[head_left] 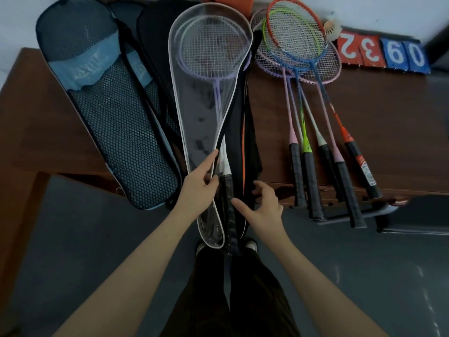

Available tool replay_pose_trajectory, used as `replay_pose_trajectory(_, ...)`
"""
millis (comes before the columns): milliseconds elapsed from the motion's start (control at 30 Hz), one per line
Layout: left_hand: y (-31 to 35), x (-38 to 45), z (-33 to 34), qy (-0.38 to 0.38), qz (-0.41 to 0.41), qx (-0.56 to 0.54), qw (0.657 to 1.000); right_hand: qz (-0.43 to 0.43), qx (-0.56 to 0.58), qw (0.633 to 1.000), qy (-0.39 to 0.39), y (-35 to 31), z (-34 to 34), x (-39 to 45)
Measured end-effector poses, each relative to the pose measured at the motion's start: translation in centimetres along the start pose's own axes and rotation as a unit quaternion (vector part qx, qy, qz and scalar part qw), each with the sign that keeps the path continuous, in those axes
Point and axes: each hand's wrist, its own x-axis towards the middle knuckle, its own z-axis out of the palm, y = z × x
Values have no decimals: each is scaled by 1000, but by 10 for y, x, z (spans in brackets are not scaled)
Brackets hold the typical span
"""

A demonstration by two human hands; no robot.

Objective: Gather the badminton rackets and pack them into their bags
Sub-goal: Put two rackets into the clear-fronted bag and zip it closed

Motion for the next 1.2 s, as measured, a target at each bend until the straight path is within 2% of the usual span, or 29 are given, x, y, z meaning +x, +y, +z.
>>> replay_pose_trajectory(133, -3, 3, 3, 13, 8, -2, 1000, -11, 13, 1000, -15, 6, -2, -20)
replay_pose_trajectory(267, 3, 7, 11, 24, 4, -27, 999, 64, 138, 988, -1, 4, -8, -34)
replay_pose_trajectory(367, 9, 12, 19, 40, -3, -86, 996, 105, 182, 978, -7, 3, -19, -37)
replay_pose_trajectory(500, 23, 9, 27, 56, 8, -121, 991, 97, 187, 977, -21, 6, -40, -38)
replay_pose_trajectory(600, 34, 7, 34, 85, 0, -145, 986, 72, 226, 969, -75, 12, -52, -40)
replay_pose_trajectory(700, 43, -2, 42, 113, -18, -96, 989, 52, 292, 951, -86, 21, -58, -39)
replay_pose_trajectory(867, 41, -31, 56, 64, -44, 65, 995, 28, 308, 948, -78, 23, -56, -34)
replay_pose_trajectory(1000, 36, -70, 59, 28, -75, 121, 989, 14, 325, 943, -63, 28, -54, -28)
replay_pose_trajectory(1067, 33, -86, 63, 9, -62, 158, 985, 11, 330, 941, -69, 29, -52, -28)
replay_pose_trajectory(1200, 31, -92, 60, 48, -44, 121, 991, -7, 318, 944, -82, 30, -54, -38)
